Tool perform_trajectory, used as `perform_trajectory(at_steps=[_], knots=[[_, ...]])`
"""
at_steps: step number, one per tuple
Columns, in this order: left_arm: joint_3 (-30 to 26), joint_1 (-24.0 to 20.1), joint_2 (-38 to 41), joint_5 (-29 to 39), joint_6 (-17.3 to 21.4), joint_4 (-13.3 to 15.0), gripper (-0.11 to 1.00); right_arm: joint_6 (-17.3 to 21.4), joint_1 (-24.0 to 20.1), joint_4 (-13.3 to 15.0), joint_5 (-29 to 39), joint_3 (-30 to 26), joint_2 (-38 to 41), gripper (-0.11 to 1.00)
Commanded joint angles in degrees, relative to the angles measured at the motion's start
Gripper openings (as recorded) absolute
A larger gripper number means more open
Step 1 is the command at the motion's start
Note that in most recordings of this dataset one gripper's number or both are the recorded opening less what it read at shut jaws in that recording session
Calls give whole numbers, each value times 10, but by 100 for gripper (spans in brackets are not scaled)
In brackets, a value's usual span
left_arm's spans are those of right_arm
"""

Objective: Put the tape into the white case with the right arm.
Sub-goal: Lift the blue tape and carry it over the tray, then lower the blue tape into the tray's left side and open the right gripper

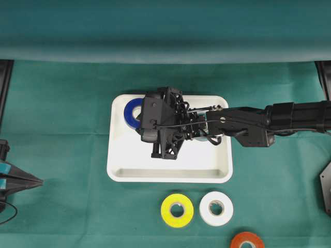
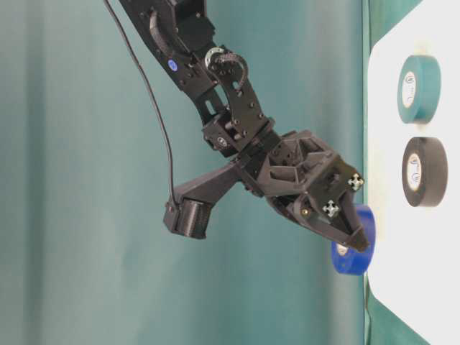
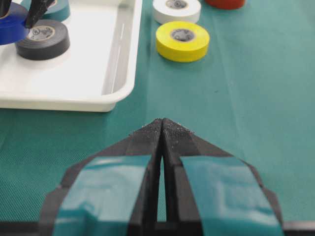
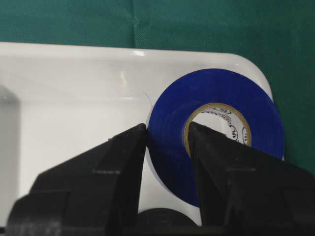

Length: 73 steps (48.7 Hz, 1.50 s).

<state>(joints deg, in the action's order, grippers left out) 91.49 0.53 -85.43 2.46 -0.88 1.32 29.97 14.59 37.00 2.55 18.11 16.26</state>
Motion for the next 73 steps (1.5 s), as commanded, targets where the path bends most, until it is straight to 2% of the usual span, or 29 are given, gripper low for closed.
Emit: perform_trajectory(at_steps=[1,12,17,24,26,39,45,73], knots=[[-8,0,11,-4,0,0,0,0,-1,2,-11,-7,-8,0],[-8,0,11,-4,0,0,0,2,-1,2,-12,-8,-7,3],[-8,0,11,-4,0,1,0,4,-1,2,-12,-8,-7,24],[-8,0,11,-4,0,0,0,4,-1,2,-11,-8,-7,68],[-8,0,10,-4,0,1,0,4,-1,2,-11,-9,-6,77],[-8,0,11,-4,0,0,0,4,-1,2,-4,-5,-11,74],[-8,0,11,-4,0,0,0,4,-1,2,16,13,-31,74],[-8,-1,11,-4,0,0,0,6,0,2,23,194,-171,74]])
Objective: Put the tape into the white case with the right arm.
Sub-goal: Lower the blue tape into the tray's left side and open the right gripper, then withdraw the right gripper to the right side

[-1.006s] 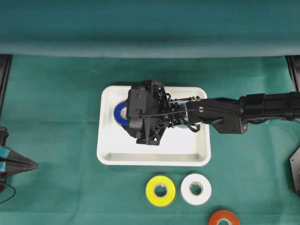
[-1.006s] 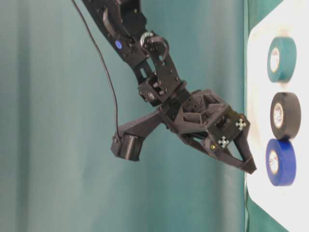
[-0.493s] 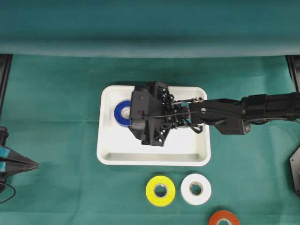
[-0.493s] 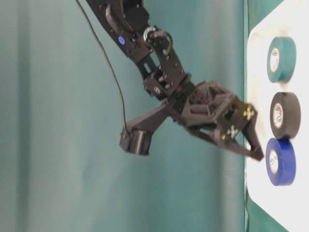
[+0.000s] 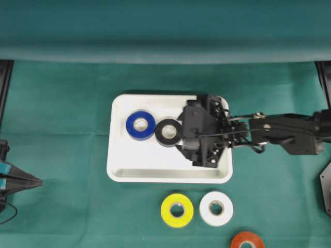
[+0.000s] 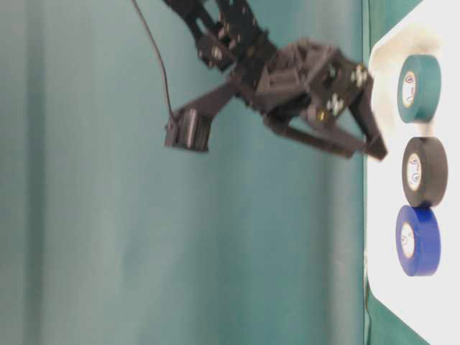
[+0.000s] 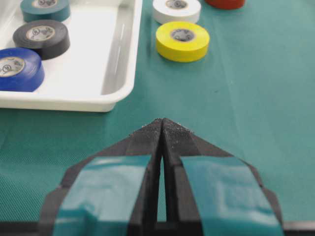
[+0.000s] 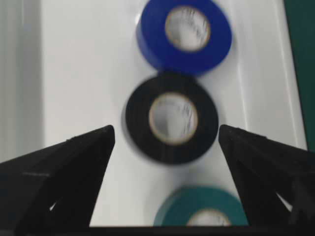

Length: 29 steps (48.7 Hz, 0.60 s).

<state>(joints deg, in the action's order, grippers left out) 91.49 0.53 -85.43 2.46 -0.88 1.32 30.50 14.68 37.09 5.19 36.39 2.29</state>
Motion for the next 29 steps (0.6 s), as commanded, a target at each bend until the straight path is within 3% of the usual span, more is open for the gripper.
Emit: perform_trajectory(at_steps=[1,15,29], knots=[[-8,-1,11,-4,0,0,0,1,-1,0,-4,22,-39,74],[-8,-1,11,-4,0,1,0,9,0,-4,-20,118,-122,74],[-8,-1,11,-4,0,0,0,40,0,-4,-55,221,-217,74]])
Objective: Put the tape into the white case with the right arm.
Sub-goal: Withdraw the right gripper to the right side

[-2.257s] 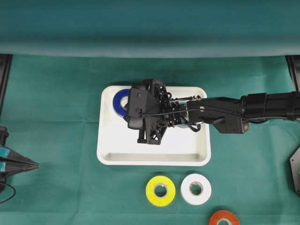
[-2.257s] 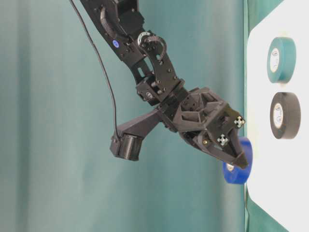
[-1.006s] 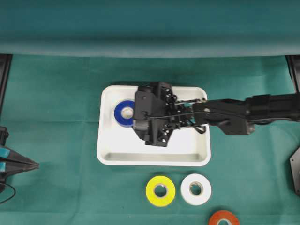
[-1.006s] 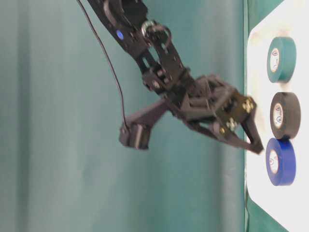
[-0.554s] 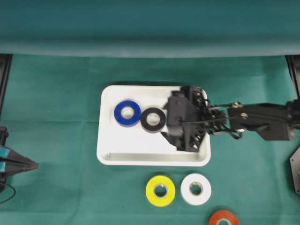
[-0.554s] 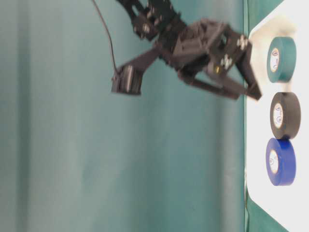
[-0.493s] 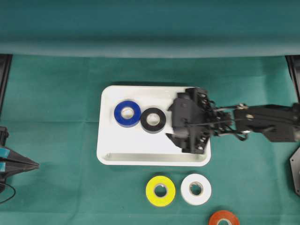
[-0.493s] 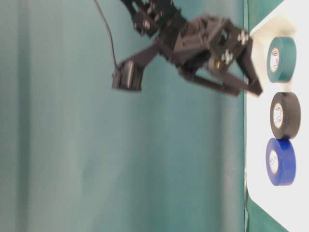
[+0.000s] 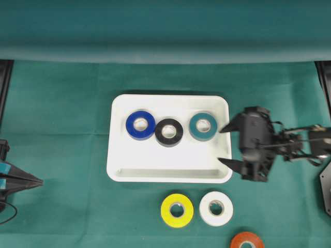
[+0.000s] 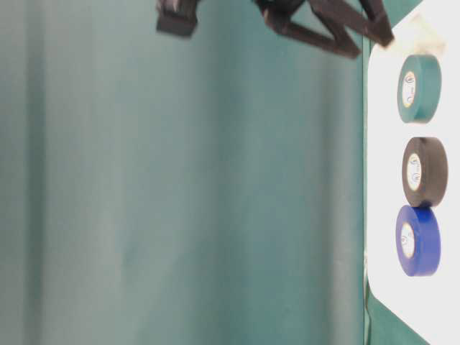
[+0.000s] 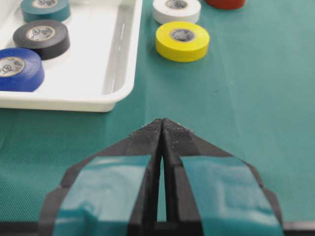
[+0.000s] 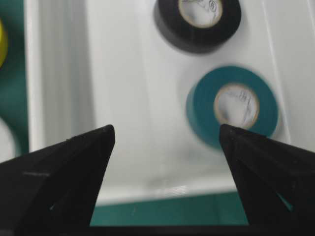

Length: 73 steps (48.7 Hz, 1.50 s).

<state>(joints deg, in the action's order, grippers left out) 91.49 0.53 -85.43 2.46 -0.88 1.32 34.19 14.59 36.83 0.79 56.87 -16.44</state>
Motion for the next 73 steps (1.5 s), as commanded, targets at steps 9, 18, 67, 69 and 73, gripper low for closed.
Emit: perform_trajectory(at_steps=[9,18,67,69,73], knots=[[-8,-1,11,-4,0,0,0,20,1,-1,-19,73,-94,74],[-8,-1,11,-4,0,0,0,27,1,-1,-19,127,-174,74],[-8,-1,11,-4,0,1,0,29,-38,-4,-38,238,-366,73],[-8,-2,11,-4,0,0,0,29,-51,-4,-40,239,-365,73],[-8,-1,11,-4,0,1,0,29,-78,-4,-38,238,-365,73]])
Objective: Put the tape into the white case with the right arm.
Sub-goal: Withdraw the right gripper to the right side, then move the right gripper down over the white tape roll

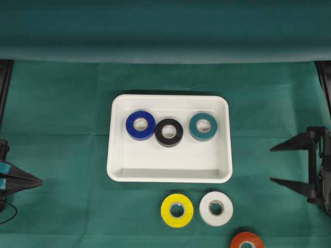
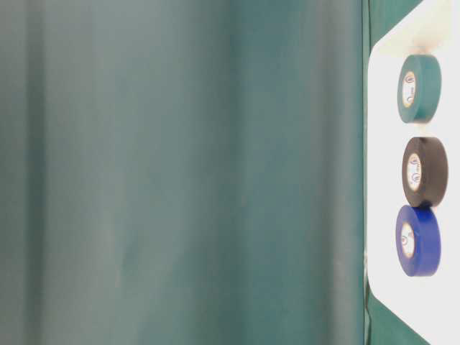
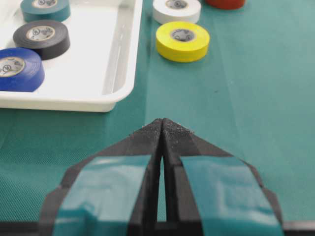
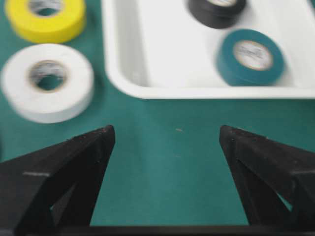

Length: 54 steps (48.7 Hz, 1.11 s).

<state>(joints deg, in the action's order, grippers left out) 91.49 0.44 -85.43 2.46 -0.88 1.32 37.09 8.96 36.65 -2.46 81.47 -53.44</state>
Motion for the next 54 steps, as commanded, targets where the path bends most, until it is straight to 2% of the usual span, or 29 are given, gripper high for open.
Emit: perform_trajectory(at_steps=[1,9,18,41,54], knots=[[-8,0,11,-4,0,0,0,0,-30,-1,-5,-8,5,73],[-8,0,11,-4,0,0,0,0,-92,1,-3,-7,6,73],[-8,-1,11,-4,0,0,0,0,-135,1,13,-9,12,73],[-8,0,11,-4,0,0,0,0,-140,1,22,-18,33,73],[-8,0,11,-4,0,1,0,2,-142,-4,22,-44,90,73]])
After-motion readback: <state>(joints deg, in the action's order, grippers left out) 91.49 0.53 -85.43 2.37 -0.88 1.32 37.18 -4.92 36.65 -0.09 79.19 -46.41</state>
